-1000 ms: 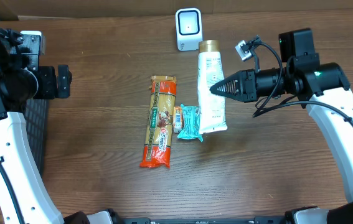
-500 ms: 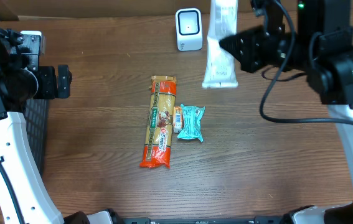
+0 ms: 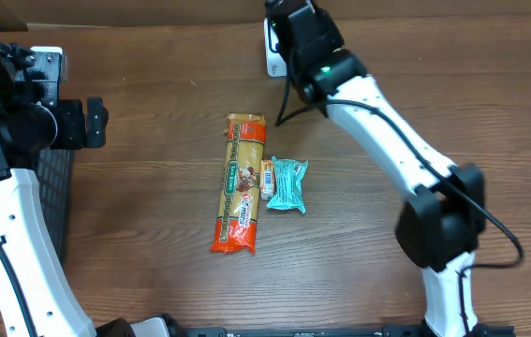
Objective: Scan the item barcode
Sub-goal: 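Hold the white tube up in front of the scanner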
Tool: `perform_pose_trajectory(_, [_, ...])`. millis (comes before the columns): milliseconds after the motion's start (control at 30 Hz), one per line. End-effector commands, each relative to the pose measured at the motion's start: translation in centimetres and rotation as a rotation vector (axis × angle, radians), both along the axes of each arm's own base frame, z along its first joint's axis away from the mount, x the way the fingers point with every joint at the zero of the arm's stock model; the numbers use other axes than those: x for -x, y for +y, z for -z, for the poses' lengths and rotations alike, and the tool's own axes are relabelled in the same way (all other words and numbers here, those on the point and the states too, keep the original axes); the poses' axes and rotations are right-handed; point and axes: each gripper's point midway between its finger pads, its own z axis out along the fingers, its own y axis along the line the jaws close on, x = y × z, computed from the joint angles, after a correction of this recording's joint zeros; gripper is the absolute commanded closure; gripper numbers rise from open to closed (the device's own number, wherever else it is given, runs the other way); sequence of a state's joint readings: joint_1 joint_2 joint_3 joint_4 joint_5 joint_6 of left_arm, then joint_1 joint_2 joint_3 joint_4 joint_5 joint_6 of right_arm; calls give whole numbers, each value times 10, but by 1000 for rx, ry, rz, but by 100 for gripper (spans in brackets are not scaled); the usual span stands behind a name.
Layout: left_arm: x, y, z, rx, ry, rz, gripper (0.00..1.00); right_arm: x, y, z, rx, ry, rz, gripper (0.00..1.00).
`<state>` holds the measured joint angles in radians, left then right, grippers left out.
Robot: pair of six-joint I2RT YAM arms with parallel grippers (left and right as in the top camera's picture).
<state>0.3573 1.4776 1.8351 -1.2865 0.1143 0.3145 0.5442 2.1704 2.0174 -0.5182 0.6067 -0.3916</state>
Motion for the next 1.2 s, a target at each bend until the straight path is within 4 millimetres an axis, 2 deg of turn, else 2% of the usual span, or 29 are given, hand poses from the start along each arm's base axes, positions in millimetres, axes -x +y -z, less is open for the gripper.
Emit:
perform_pose_trajectory(0, [-1,2,2,-9,7,3,0,-14,-15,-6,261,-60,30,96])
perform_pose_trajectory(267, [-1,2,2,-9,7,3,0,-48,-3,44,384,-117,29,96])
perform_pose_trajectory(500, [-1,2,2,-10,7,3,0,-60,0,74,452,-110,-9,96])
perform_pose_trajectory(967, [-1,2,2,-9,7,3,0,-56,1,94,471,-43,-56,96])
perform_pose_trajectory(1167, [-1,2,2,-10,7,3,0,-56,0,94,474,-40,-55,96])
